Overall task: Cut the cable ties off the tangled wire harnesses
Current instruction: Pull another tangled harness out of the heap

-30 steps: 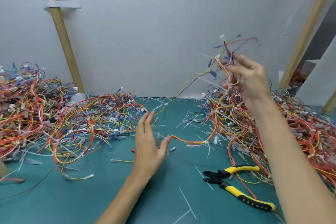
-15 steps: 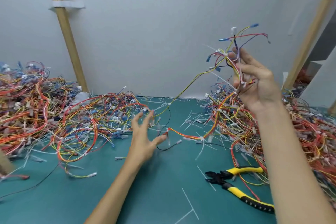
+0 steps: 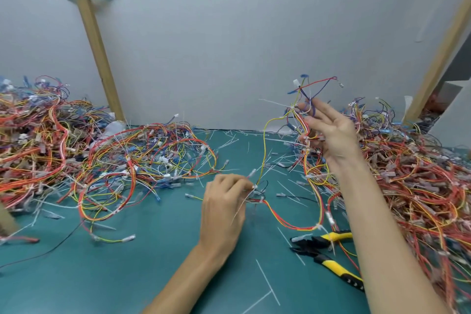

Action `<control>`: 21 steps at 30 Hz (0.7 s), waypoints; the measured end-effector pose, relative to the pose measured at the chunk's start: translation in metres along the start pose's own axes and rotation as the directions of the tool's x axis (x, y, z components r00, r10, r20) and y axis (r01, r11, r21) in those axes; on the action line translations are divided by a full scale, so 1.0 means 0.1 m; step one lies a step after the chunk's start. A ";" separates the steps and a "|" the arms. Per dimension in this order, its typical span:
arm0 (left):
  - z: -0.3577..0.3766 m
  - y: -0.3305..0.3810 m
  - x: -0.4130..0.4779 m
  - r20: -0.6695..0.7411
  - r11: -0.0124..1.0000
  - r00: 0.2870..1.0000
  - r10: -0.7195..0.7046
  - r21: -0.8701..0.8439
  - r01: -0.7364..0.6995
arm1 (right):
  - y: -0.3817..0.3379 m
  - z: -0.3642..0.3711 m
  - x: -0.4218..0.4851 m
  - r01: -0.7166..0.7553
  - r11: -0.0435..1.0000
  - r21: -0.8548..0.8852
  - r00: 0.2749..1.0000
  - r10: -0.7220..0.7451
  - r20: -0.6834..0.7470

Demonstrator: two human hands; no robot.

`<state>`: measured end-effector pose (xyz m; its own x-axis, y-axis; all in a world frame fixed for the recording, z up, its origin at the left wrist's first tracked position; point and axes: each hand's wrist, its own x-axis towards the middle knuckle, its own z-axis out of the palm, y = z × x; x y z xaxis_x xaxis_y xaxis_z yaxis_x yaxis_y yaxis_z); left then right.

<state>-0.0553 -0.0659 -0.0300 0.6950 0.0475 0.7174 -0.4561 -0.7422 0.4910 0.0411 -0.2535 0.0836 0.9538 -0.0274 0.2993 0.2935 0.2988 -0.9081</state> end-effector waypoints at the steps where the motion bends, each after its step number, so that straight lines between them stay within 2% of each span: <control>1: 0.00 0.01 -0.01 -0.016 1.000 1.000 -0.017 -0.007 0.017 | 0.03 0.00 0.01 0.005 1.000 -0.005 1.000 -0.005 -0.023; 5: -0.02 0.00 -0.05 0.068 0.984 0.986 -0.155 -0.074 0.160 | 0.09 -0.03 0.03 0.015 0.998 -0.060 0.998 -0.019 -0.065; 7: -0.01 0.00 -0.06 0.123 0.984 0.980 -0.156 -0.069 0.166 | 0.08 -0.04 0.03 0.024 0.999 -0.040 0.996 -0.027 -0.080; 12: 0.03 0.09 -0.08 0.240 0.998 0.970 0.045 -0.052 -0.034 | 0.01 -0.08 0.02 0.065 0.998 0.004 0.994 -0.065 -0.087; 16: 0.10 0.24 -0.20 0.402 0.973 0.887 0.228 -0.131 -0.191 | -0.02 -0.11 0.02 0.044 0.999 -0.001 0.996 -0.044 -0.081; 18: 0.16 0.30 -0.26 0.434 0.963 0.860 0.268 -0.150 -0.225 | -0.03 -0.16 0.03 0.039 0.999 -0.004 0.996 -0.039 -0.074; 21: 0.19 0.31 -0.28 0.376 0.969 0.898 0.228 -0.177 -0.171 | -0.04 -0.21 0.04 0.030 0.999 0.030 0.998 -0.028 -0.064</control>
<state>-0.0785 -0.1029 -0.0442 0.7295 -0.3777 0.5702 -0.6596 -0.6090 0.4404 0.0455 -0.2748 0.0820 0.9473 -0.0967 0.3054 0.3200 0.3264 -0.8894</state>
